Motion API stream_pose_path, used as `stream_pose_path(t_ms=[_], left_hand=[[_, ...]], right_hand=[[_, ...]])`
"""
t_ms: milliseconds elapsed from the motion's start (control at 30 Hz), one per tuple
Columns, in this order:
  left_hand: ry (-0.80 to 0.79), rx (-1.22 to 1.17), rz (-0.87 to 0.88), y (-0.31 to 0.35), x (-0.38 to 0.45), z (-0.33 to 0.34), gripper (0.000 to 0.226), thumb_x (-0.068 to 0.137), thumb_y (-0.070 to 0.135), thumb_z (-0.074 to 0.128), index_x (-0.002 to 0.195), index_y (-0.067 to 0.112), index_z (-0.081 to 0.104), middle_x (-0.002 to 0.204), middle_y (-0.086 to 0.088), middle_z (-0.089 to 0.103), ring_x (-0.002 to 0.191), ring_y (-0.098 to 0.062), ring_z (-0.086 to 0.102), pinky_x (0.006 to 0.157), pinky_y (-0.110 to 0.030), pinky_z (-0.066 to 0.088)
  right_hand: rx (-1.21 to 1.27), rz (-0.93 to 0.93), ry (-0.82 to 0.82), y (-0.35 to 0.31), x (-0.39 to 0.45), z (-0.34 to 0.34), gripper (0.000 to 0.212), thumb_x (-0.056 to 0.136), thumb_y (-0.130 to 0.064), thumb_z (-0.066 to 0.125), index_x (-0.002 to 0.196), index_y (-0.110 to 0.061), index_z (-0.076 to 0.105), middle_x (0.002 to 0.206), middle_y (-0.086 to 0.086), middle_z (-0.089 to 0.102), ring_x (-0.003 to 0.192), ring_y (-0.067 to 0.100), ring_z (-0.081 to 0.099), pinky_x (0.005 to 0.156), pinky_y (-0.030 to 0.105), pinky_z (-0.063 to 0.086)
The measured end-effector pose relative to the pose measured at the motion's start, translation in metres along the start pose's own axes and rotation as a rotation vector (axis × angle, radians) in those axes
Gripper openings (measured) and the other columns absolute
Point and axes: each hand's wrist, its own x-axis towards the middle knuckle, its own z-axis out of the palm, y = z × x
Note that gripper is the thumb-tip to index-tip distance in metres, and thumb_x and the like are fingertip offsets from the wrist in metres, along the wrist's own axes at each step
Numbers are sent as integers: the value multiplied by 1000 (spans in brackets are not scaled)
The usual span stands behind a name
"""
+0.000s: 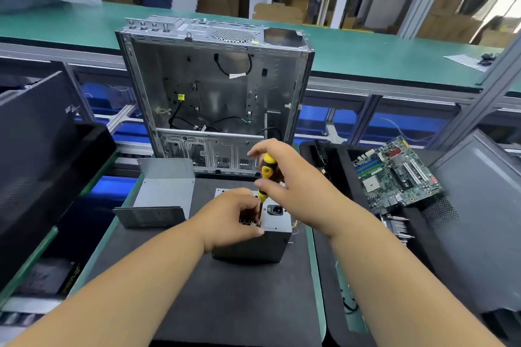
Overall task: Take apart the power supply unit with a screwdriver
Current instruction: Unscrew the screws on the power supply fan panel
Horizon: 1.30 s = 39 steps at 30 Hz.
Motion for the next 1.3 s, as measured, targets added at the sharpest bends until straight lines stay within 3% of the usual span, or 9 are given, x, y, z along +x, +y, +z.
stream_pose_path(t_ms=[67,167,300,467,567,667,800,967,1300], left_hand=[[-14,-1,-2,2,0,-1,13,77,23,77,76,20,65,90,4,58,87,-9,57,80,-25,47],[-19,19,9,5,1,-1,14,79,21,76,75,24,63,90,4,59,89,-11,57,82,-28,48],[24,36,-5,8,-2,3,13,80,22,75,78,21,62,92,4,60,90,-14,57,84,-32,48],[88,123,21,9,-9,2,12,81,26,73,80,27,61,92,12,56,89,-5,52,82,-26,45],[127,105,21,7,-12,3,11,79,24,77,83,23,66,93,11,60,90,-6,56,84,-31,48],[167,54,-9,7,-13,5,14,78,23,79,81,28,67,93,11,62,91,-7,58,85,-33,49],[173,26,-25,8,-12,7,22,77,22,80,75,35,62,89,12,61,90,-5,57,84,-30,49],[180,47,-53,9,-9,9,28,78,24,77,68,36,54,84,14,57,86,-3,54,74,-17,41],[144,94,-83,8,-6,7,22,77,30,78,71,33,56,86,13,57,84,-3,53,71,-14,40]], right_hand=[[11,-4,-14,-1,2,-3,47,92,-9,61,121,-43,46,103,-16,50,88,8,57,82,31,53],[90,5,-38,1,2,-4,43,89,-3,55,113,-38,49,95,-10,59,86,18,60,70,40,56],[60,-56,92,7,1,-1,25,88,-22,70,105,-33,56,92,-12,52,79,8,52,74,21,48],[1,-66,138,12,4,-2,37,87,-20,74,115,-36,57,97,-21,50,87,1,54,83,18,46],[121,-3,79,12,3,-4,48,87,-14,71,117,-43,49,93,-18,57,88,8,60,76,31,58],[207,-26,36,11,1,-5,44,88,0,60,112,-36,49,96,-11,62,91,11,63,83,32,55],[215,-41,30,12,1,-3,38,85,3,53,106,-28,54,98,-8,61,93,11,62,80,24,53],[34,-115,137,18,8,-2,30,84,-25,76,108,-31,59,101,-14,47,83,10,53,83,29,50],[100,-24,61,18,10,-6,39,88,-7,62,117,-31,55,95,-13,62,89,11,62,85,38,54]])
